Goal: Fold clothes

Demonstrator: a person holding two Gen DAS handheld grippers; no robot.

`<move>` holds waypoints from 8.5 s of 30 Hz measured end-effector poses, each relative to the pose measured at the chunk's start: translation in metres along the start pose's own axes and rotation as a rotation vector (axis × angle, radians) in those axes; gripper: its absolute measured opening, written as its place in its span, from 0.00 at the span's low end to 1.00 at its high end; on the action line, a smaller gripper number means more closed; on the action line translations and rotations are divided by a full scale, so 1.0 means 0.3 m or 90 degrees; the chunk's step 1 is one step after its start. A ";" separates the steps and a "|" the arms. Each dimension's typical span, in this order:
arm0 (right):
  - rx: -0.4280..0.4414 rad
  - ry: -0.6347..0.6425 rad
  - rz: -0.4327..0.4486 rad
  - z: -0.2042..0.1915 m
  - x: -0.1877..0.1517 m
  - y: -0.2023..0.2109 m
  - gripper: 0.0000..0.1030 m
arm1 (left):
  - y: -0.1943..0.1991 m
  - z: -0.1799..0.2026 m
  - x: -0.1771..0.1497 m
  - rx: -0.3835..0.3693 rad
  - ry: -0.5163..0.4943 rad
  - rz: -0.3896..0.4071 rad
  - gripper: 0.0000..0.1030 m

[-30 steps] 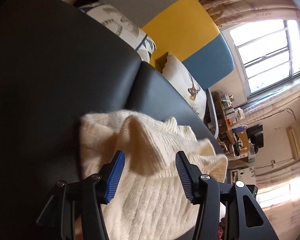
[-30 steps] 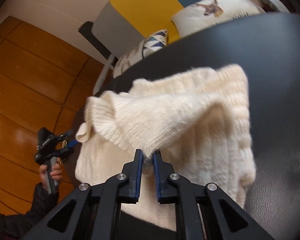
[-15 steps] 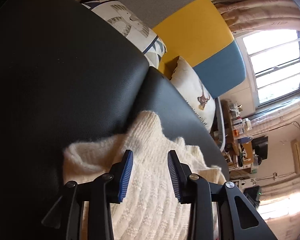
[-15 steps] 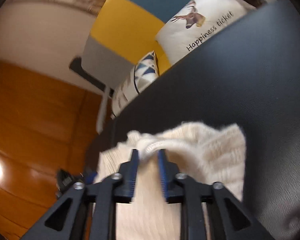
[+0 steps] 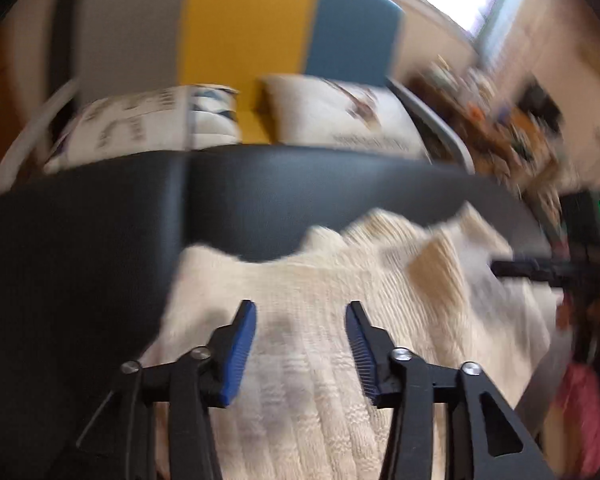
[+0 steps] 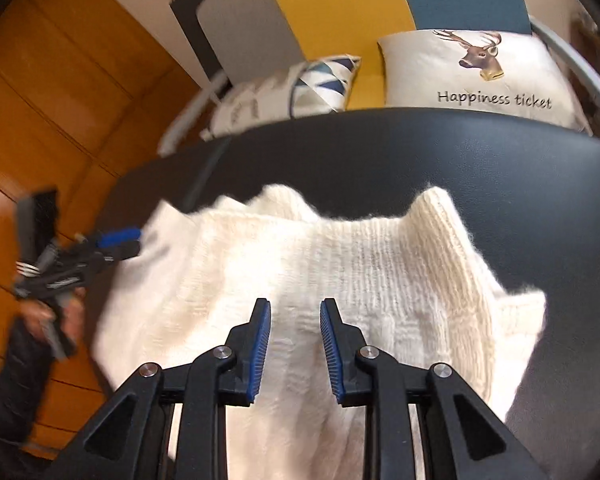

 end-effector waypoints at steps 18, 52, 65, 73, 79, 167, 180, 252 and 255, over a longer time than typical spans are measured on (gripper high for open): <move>-0.061 -0.014 0.034 0.055 -0.004 -0.050 0.22 | -0.123 0.009 0.026 0.035 -0.039 -0.056 0.06; -0.055 0.117 0.013 -0.293 0.062 -0.208 0.24 | -0.087 -0.249 -0.040 0.115 0.064 -0.048 0.07; -0.077 0.018 0.025 -0.166 0.081 -0.233 0.23 | -0.021 -0.362 -0.116 0.122 0.249 -0.020 0.18; 0.054 -0.058 0.110 -0.053 -0.057 0.076 0.24 | 0.219 -0.216 -0.175 0.138 0.232 0.106 0.37; 0.115 -0.096 0.144 0.144 -0.288 0.338 0.25 | 0.176 -0.031 -0.312 0.079 0.160 0.086 0.38; 0.096 0.081 0.035 -0.169 -0.279 0.201 0.32 | 0.412 -0.253 -0.583 -0.031 0.238 0.097 0.55; 0.044 0.045 -0.046 -0.386 -0.181 -0.104 0.32 | 0.202 -0.238 -0.679 -0.061 0.176 0.033 0.36; -0.071 -0.074 0.018 -0.050 -0.235 0.025 0.52 | 0.097 -0.442 -0.368 -0.302 0.287 0.001 0.86; -0.081 -0.074 0.020 -0.061 -0.232 0.019 0.52 | 0.091 -0.437 -0.362 -0.300 0.290 -0.003 0.86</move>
Point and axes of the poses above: each gripper's, at about its wrist camera, not at the fingertips, and y roughly against the way its jaws point, z to its right, x to its top, the point moved 4 cm from there along -y, roughly the way its jaws point, and after that the axes turned 9 degrees about -z, right-handed, at the moved point
